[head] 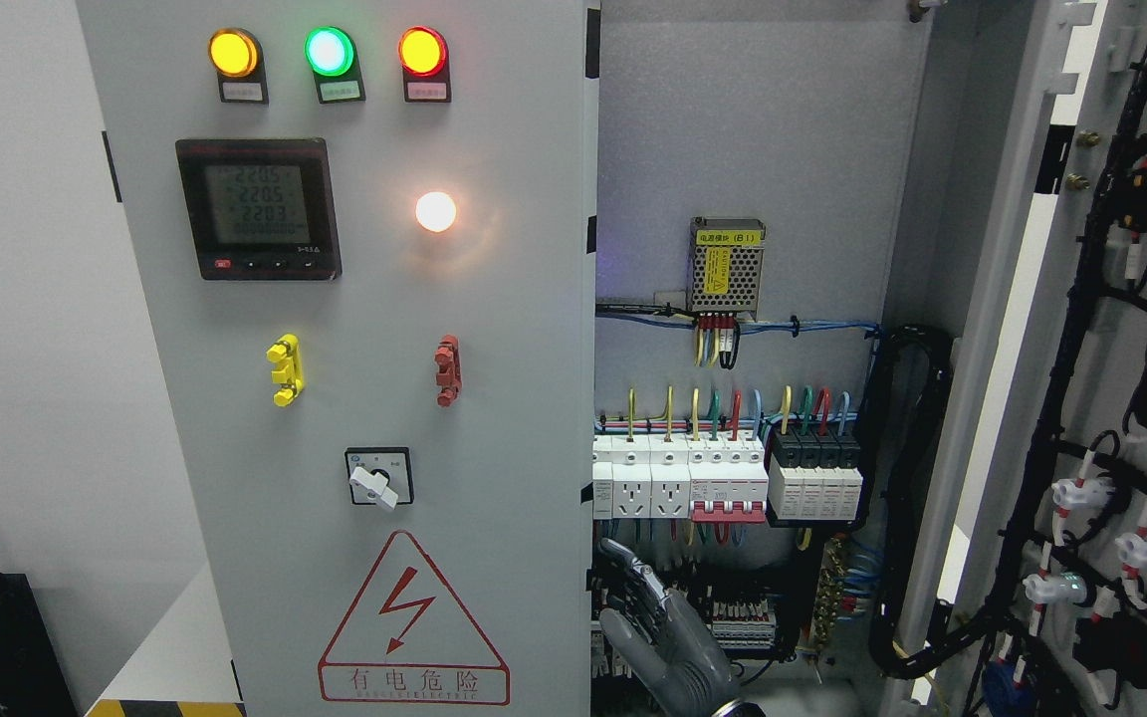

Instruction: Open door with both hands

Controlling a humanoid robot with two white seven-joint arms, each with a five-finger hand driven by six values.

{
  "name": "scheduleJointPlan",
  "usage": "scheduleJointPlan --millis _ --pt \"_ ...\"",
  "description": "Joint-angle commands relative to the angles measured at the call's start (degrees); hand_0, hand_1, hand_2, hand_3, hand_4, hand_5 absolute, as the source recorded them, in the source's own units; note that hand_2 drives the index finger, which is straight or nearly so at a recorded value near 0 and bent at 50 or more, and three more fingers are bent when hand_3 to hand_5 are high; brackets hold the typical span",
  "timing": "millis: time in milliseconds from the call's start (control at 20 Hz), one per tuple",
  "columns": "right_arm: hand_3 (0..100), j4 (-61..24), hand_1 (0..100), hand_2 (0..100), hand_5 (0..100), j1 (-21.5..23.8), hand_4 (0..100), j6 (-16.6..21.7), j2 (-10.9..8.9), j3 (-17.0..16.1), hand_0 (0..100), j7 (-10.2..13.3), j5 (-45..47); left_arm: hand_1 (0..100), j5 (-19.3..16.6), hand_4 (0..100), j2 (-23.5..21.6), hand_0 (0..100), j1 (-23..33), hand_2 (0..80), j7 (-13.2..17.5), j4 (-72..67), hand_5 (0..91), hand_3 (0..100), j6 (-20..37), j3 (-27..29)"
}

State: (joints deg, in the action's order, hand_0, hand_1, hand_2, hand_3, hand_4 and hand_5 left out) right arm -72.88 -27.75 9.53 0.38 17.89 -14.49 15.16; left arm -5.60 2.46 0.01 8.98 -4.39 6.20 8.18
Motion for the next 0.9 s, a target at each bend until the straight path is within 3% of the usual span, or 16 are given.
scheduleJointPlan --millis 0,200,851 --pt "0 0.19 39 0 0 -0.37 0 -0.03 1.29 1.18 12 -0.19 0.84 39 0.15 0 0.00 12 0.96 0.0 -0.02 0.08 0.0 0 0.30 0.08" --pt "0 0.28 39 0 0 -0.37 0 -0.03 1.29 1.89 12 -1.94 0.75 39 0.15 0 0.00 12 0.96 0.0 -0.02 -0.01 0.0 0 0.30 0.08" --pt "0 2.21 39 0 0 -2.48 0 -0.39 1.47 1.97 12 -2.04 0.84 39 0.15 0 0.00 12 0.96 0.0 -0.02 0.08 0.0 0 0.30 0.08"
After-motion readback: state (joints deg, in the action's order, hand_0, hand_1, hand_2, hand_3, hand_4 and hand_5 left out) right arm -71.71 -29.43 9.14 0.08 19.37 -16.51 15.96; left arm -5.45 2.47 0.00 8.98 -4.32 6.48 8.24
